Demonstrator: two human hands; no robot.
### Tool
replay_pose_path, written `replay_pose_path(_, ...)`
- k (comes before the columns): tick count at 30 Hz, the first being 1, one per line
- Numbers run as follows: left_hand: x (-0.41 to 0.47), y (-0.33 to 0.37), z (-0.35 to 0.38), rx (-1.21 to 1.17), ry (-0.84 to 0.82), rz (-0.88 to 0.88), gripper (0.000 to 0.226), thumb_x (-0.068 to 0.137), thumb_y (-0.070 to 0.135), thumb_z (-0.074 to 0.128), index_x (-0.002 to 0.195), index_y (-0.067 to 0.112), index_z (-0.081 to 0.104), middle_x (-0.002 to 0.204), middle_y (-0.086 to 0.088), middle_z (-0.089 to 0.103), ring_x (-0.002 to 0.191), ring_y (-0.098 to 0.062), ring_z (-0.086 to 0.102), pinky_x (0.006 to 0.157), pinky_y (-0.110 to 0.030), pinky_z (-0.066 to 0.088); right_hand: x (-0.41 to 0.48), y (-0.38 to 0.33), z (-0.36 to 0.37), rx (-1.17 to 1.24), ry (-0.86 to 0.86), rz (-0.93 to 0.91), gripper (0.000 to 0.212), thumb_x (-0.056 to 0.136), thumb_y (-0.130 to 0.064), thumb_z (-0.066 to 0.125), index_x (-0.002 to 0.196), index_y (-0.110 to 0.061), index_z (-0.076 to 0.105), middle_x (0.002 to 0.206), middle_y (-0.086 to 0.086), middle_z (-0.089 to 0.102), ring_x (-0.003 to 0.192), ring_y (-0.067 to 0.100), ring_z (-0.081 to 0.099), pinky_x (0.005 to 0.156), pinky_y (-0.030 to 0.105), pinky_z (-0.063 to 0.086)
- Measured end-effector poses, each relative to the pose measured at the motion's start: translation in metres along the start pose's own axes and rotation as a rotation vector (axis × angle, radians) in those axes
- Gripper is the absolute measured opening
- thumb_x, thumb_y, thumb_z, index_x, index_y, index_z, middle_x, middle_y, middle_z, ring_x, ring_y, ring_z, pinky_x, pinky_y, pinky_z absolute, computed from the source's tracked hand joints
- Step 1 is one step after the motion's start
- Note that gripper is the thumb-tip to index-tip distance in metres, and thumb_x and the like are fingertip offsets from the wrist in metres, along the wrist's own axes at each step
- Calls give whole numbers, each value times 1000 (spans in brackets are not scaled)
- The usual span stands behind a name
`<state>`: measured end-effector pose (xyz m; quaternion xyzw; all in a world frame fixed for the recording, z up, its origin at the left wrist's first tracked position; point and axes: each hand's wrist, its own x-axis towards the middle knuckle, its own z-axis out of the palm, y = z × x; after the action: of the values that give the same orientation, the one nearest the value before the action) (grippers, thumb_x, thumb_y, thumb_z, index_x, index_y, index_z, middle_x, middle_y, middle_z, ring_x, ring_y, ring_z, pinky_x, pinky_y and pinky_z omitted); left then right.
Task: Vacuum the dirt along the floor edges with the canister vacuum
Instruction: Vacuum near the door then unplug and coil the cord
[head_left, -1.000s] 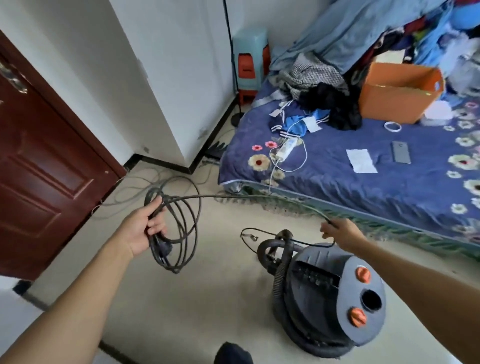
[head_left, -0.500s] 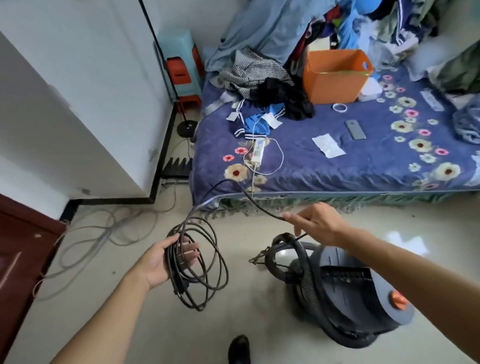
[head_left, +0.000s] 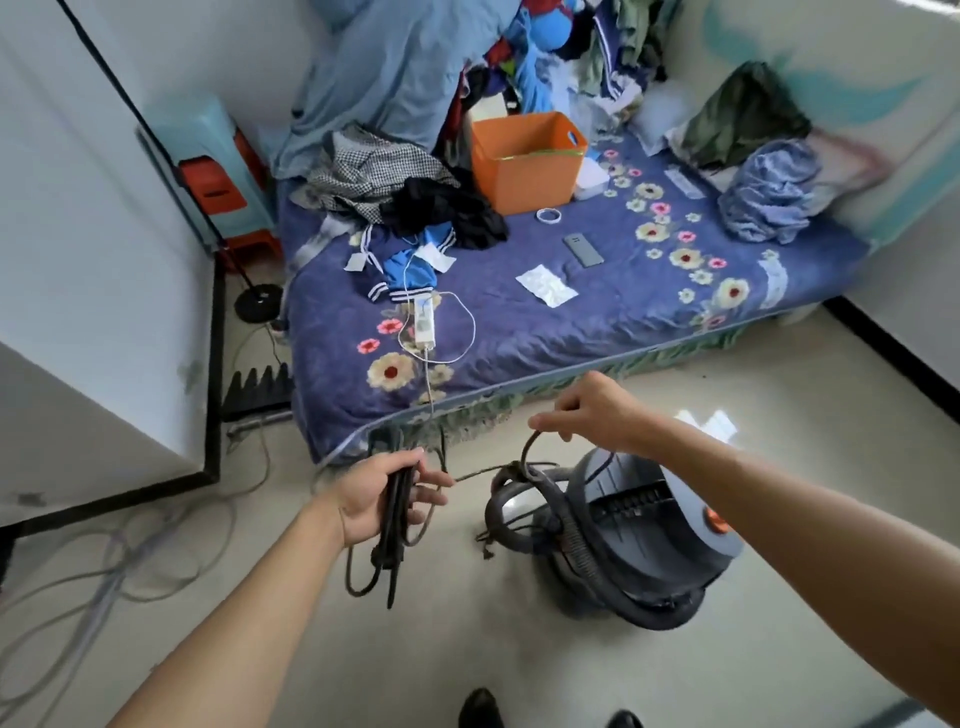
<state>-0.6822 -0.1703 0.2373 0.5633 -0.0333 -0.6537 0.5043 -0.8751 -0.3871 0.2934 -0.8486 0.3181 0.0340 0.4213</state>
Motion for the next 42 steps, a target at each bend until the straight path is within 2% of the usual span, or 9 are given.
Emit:
replay_pose_path(8, 14, -1, 57, 123, 67, 211, 17, 97, 9, 51, 107, 3, 62, 117, -10, 69, 75, -17, 61, 52, -25, 42, -31, -5, -11, 410, -38, -30, 51, 86, -51, 65, 47, -21, 55, 53, 6, 35, 45, 15, 26, 43, 22, 26)
replay_pose_path(13, 5, -6, 89, 373, -4, 206, 24, 98, 19, 50, 93, 4, 67, 83, -12, 72, 66, -14, 50, 57, -23, 36, -45, 10, -17, 591, 5, -1, 46, 81, -54, 62, 59, -14, 56, 54, 2, 29, 47, 13, 23, 44, 23, 20)
replay_pose_path(17, -15, 2, 81, 464, -64, 208, 40, 85, 48, 65, 71, 12, 55, 51, 1, 48, 51, -13, 40, 56, -23, 36, -53, 48, -19, 294, 68, 14, 44, 72, -41, 82, 70, -2, 61, 54, -2, 44, 48, 11, 37, 47, 22, 30)
replay_pose_path(21, -53, 26, 55, 387, -139, 326, 48, 57, 50, 87, 50, 19, 52, 46, 2, 32, 43, -13, 37, 59, -32, 47, -62, 115, -4, -161, 282, 209, 29, 83, -40, 74, 65, -25, 57, 62, -5, 59, 59, 16, 56, 57, 33, 46)
replay_pose_path(24, -86, 47, 39, 304, -134, 386, 55, 55, 42, 91, 51, 19, 42, 44, 4, 23, 33, -8, 26, 42, -23, 38, -78, 159, 12, -194, 296, 324, 26, 92, -36, 63, 69, -26, 58, 69, 1, 61, 65, 21, 58, 58, 34, 48)
replay_pose_path(30, -94, 61, 24, 234, -51, 426, 43, 81, 25, 69, 63, 16, 31, 45, 7, 22, 33, -3, 22, 38, -17, 23, -89, 182, 92, 112, 192, 424, 42, 99, -36, 52, 66, -13, 64, 64, 0, 64, 68, 20, 63, 62, 31, 40)
replay_pose_path(37, -42, 51, 66, 971, 151, 335, 22, 87, 6, 68, 73, 11, 52, 46, 4, 40, 37, -8, 32, 42, -20, 26, -100, 169, 119, 261, 115, 354, 46, 100, -42, 46, 68, -11, 57, 65, 1, 60, 62, 19, 57, 57, 28, 39)
replay_pose_path(41, -4, 46, 116, 1125, -30, 196, 24, 85, 14, 73, 74, 11, 51, 48, 3, 42, 40, -12, 37, 41, -24, 30, -122, 181, 87, 339, 342, 359, 39, 83, -53, 69, 99, -19, 57, 80, -3, 59, 73, 15, 56, 66, 30, 45)
replay_pose_path(42, 5, 45, 130, 1109, -97, 162, 27, 84, 15, 74, 73, 10, 49, 49, 1, 39, 41, -13, 35, 41, -24, 29, -127, 183, 76, 353, 368, 351, 56, 75, -57, 75, 115, -26, 52, 86, -5, 57, 77, 12, 56, 70, 29, 46)
